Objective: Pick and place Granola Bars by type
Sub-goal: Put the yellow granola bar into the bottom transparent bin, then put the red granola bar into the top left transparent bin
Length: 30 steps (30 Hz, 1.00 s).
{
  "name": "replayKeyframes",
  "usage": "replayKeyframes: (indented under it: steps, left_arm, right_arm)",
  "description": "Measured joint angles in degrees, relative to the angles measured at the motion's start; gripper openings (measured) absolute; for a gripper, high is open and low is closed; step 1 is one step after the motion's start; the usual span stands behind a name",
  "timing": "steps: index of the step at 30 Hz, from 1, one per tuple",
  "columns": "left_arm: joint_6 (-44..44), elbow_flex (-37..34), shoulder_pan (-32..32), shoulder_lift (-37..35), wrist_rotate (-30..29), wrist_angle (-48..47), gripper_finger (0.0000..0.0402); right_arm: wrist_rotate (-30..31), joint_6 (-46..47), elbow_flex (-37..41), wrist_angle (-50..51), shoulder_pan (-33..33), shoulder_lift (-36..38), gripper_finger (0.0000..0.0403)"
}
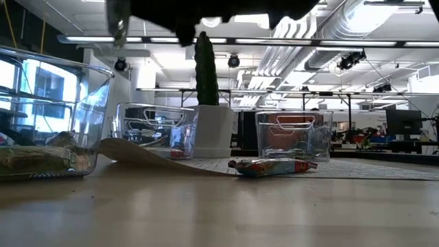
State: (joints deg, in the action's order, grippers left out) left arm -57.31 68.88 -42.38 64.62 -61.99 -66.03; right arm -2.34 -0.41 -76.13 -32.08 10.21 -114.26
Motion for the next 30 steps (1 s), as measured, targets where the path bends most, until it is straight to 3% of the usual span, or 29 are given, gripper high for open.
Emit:
replayKeyframes:
  steps: [5, 15, 26, 30]
  left_arm:
    - [-0.2, 0.0, 0.0, 0.0, -0.1, 0.1, 0.0001]
    - [-1.5, 0.0, 0.0, 0.0, 0.8, 0.0, 0.0001]
    - [-1.5, 0.0, 0.0, 0.0, 1.8, -0.1, 0.0001]
    - [-1.5, 0.0, 0.0, 0.0, 2.2, -0.1, 0.0001]
  right_arm:
    - [-2.9, -1.5, -6.2, 0.8, -0.1, -6.8, 0.0105]
    - [-7.2, -3.1, -21.4, 18.1, -0.1, -17.1, 0.0116]
    - [-6.5, -6.1, -25.7, 23.0, -0.1, -17.6, 0.0163]
    - [-5.6, -6.1, -25.9, 29.5, -0.1, -14.1, 0.0165]
